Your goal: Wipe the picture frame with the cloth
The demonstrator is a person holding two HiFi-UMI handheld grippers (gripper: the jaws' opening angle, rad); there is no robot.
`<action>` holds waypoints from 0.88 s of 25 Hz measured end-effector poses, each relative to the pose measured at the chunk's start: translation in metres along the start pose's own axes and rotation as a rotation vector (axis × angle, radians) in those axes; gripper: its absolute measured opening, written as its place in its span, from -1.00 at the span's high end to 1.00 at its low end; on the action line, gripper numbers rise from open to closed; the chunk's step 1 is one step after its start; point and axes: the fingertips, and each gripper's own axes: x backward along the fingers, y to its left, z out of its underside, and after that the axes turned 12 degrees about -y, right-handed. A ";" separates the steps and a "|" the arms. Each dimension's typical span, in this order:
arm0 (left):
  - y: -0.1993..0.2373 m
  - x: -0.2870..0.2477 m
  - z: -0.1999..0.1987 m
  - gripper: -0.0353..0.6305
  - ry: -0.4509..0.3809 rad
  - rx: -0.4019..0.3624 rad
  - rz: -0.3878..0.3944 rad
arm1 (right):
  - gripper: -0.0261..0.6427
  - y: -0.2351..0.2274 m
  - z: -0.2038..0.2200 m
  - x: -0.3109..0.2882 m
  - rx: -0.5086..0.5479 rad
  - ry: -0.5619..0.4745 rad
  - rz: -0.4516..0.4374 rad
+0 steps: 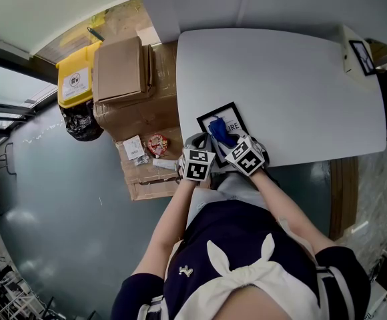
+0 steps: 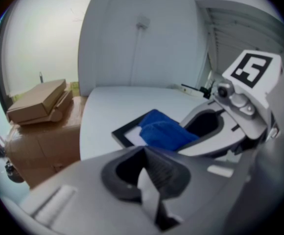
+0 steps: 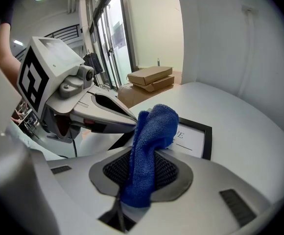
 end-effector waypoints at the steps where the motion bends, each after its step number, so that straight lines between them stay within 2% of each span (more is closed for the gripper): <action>1: 0.000 0.000 0.000 0.89 -0.001 -0.001 0.001 | 0.64 -0.001 0.001 0.001 0.000 0.001 0.003; 22: 0.000 0.000 0.000 0.89 0.000 -0.014 0.000 | 0.64 -0.044 0.007 0.013 -0.033 -0.023 0.086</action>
